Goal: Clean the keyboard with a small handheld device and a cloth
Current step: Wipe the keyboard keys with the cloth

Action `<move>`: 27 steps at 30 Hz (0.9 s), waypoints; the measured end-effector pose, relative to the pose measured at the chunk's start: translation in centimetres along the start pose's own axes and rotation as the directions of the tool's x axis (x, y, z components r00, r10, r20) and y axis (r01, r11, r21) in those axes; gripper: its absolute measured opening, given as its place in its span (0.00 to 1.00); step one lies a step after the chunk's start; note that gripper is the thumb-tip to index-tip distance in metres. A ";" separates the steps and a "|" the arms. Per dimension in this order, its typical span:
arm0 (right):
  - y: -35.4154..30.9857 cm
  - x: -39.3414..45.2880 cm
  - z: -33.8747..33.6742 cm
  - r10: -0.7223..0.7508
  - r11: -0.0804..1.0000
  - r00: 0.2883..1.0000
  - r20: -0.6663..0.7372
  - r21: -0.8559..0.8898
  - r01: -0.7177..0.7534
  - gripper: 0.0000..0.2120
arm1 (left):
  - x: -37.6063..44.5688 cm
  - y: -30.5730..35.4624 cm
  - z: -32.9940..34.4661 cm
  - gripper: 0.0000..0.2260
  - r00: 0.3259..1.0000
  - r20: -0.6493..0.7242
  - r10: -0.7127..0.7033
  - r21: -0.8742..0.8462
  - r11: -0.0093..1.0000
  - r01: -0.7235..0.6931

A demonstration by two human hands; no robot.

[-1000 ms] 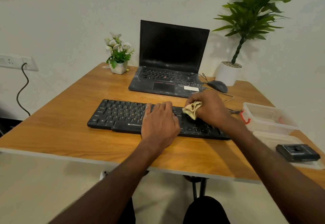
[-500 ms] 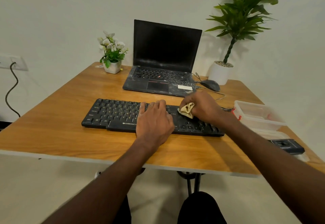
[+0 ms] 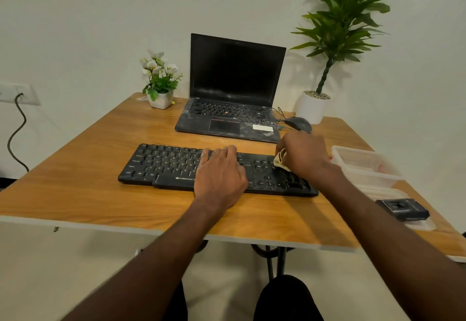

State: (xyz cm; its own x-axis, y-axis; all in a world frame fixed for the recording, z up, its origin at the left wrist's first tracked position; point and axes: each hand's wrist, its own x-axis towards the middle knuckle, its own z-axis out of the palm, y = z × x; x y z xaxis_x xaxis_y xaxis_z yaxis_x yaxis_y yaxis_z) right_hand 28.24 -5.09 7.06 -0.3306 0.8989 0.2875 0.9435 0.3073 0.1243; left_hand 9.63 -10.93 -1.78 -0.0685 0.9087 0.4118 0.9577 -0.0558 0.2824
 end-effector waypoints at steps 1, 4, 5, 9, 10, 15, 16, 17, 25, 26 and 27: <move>0.0 0.2 0.1 0.022 0.999 1.000 -0.018 -0.042 -0.023 0.10 | 0.0 0.0 0.0 0.14 1.000 -0.002 -0.001 0.003 1.000 0.001; 1.2 0.2 0.3 0.108 0.994 0.993 0.046 0.002 -0.109 0.11 | 0.1 0.0 0.0 0.14 1.000 -0.002 -0.003 0.004 1.000 0.003; 1.6 0.1 0.2 0.118 0.991 0.991 0.069 0.047 -0.122 0.13 | 0.1 -0.1 0.0 0.14 1.000 -0.006 -0.004 0.006 1.000 0.004; 0.6 -0.6 1.1 0.067 0.979 0.998 0.021 0.191 -0.070 0.15 | 0.1 -0.1 0.3 0.15 1.000 -0.003 -0.006 0.016 1.000 0.007; -0.2 -0.9 1.5 0.038 0.978 0.999 -0.004 0.205 -0.036 0.15 | 0.1 -0.1 0.3 0.15 1.000 -0.003 -0.006 0.018 1.000 0.006; 0.0 -0.9 2.7 0.167 0.822 0.986 -0.030 0.556 -0.122 0.14 | 0.1 0.0 0.1 0.14 1.000 0.002 -0.013 0.015 1.000 0.012; 0.7 -0.8 2.6 0.246 0.743 0.969 -0.022 0.647 -0.174 0.14 | 0.1 0.0 0.1 0.14 1.000 0.001 -0.012 0.014 1.000 0.012; 1.4 -0.8 2.3 0.329 0.677 0.943 -0.037 0.706 -0.209 0.14 | 0.2 -0.1 0.1 0.14 1.000 0.003 -0.012 0.012 1.000 0.012; 3.9 -0.9 2.2 0.284 0.717 0.959 -0.021 0.668 -0.198 0.15 | 0.3 0.5 -0.2 0.20 1.000 -0.013 0.018 0.000 1.000 -0.018; 3.8 -0.7 2.4 0.242 0.739 0.970 -0.006 0.649 -0.180 0.16 | 0.4 1.3 -0.2 0.21 0.999 -0.009 0.031 -0.009 0.999 -0.031; 3.7 -0.6 2.7 0.196 0.764 0.981 0.003 0.626 -0.155 0.16 | 0.6 2.2 0.0 0.21 0.999 0.001 0.047 -0.019 0.999 -0.047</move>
State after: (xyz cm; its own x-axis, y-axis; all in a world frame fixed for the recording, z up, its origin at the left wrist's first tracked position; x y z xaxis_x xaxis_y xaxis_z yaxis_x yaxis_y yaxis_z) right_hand 31.93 -3.62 4.79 -0.1397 0.9427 0.3030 0.7869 0.2914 -0.5440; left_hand 11.69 -10.55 -0.93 -0.0231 0.9055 0.4237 0.9543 -0.1064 0.2794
